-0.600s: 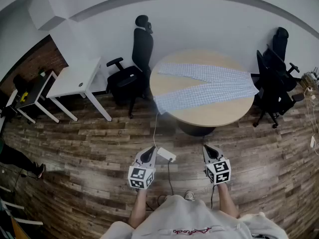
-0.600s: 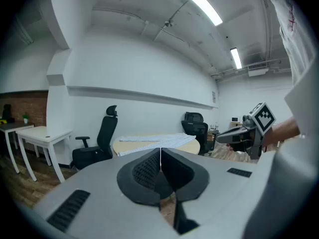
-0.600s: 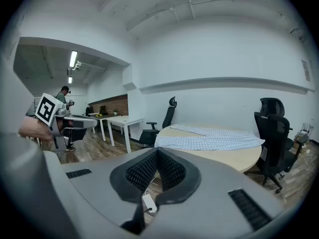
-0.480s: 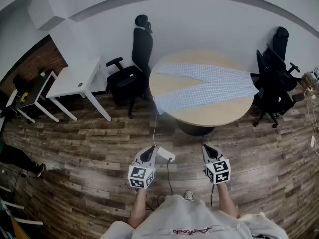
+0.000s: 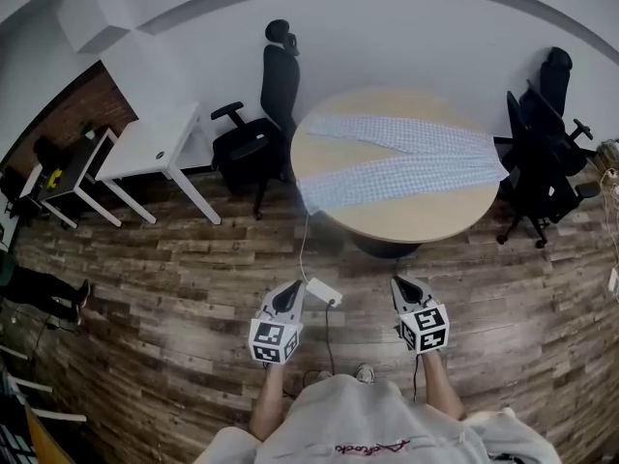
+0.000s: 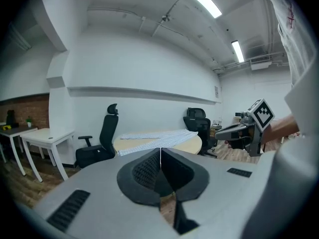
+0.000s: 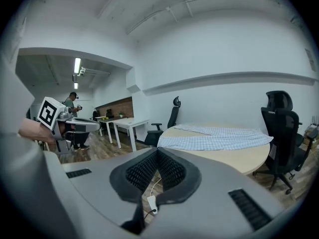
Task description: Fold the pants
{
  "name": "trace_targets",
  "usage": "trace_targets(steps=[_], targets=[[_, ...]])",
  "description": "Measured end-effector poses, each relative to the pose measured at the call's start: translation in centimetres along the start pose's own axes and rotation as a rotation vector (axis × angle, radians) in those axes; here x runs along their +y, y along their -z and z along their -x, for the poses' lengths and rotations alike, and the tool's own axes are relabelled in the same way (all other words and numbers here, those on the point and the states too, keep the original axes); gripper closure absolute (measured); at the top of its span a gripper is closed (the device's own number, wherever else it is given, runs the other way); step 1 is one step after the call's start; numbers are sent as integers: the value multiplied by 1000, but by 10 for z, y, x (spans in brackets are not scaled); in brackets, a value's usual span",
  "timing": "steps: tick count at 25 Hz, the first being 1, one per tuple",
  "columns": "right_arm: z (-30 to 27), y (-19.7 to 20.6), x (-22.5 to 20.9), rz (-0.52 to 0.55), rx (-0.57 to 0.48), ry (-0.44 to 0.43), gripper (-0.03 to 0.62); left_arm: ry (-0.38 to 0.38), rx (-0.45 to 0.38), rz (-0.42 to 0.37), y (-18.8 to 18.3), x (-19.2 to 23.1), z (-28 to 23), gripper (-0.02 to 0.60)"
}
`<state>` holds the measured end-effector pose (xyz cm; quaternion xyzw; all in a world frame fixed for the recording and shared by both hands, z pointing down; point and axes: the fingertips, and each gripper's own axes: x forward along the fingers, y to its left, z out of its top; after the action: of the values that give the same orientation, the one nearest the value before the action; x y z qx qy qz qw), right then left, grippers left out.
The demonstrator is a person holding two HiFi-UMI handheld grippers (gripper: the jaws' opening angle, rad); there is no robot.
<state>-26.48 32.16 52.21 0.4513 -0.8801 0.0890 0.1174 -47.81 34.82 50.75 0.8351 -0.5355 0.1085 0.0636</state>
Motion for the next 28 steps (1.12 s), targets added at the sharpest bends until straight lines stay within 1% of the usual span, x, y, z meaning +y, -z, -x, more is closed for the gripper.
trace_targets(steps=[3,8,14,22,28], targets=[[-3,3,-7,6,1,-21,565,-16,11,1,2,-5,-5,546],[-13,6,-17,8,9,-26,565,-24,33,-1,8,-8,-13,546],[-41,5,-30,12,12,-31,565,-29,45,-4,10,7,-36,546],[-109,-11,-51,18,17,-5,565,-2,26,2,5,59,-94,546],[-178,-41,-58,30,38,35,565,39,20,12,-10,122,-139,546]])
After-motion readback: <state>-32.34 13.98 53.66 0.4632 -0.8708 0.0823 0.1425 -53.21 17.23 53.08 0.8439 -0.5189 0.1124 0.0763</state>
